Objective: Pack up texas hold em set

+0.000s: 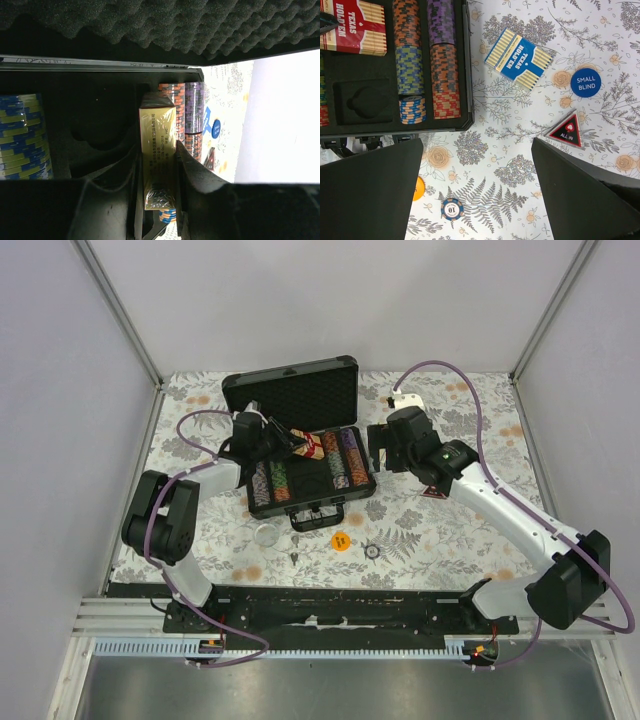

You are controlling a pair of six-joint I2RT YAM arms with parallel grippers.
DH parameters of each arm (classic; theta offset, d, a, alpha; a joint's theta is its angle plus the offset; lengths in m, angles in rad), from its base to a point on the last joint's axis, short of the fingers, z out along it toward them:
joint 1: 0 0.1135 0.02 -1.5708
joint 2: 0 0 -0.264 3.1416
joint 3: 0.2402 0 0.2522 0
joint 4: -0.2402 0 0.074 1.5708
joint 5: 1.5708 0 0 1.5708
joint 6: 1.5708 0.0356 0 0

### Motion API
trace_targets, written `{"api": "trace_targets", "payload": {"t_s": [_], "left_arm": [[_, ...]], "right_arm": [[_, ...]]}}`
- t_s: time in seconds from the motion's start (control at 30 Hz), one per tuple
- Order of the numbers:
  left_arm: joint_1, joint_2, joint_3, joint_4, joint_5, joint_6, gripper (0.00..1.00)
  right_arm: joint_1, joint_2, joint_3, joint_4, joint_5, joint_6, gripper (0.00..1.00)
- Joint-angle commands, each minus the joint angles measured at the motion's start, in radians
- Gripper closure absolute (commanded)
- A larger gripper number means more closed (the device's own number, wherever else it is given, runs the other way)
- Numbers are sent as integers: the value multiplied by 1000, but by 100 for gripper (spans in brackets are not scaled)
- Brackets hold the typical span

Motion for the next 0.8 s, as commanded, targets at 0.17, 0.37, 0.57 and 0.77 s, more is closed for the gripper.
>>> {"api": "trace_targets", "payload": {"t_s": [0.17,0.37,0.57,0.77], "left_arm": [[-4,20,46,50,-82,28,98],[-4,30,64,56,-94,47,98],[-4,37,72,56,-90,57,98],[-8,68,66,68,-19,45,98]], "right_arm": [[-7,-18,29,8,-10,-4,2],[-12,-17,29,5,-10,-7,2],[-12,-3,38,4,-16,-10,3],[-15,20,48,5,-27,-10,3]]}}
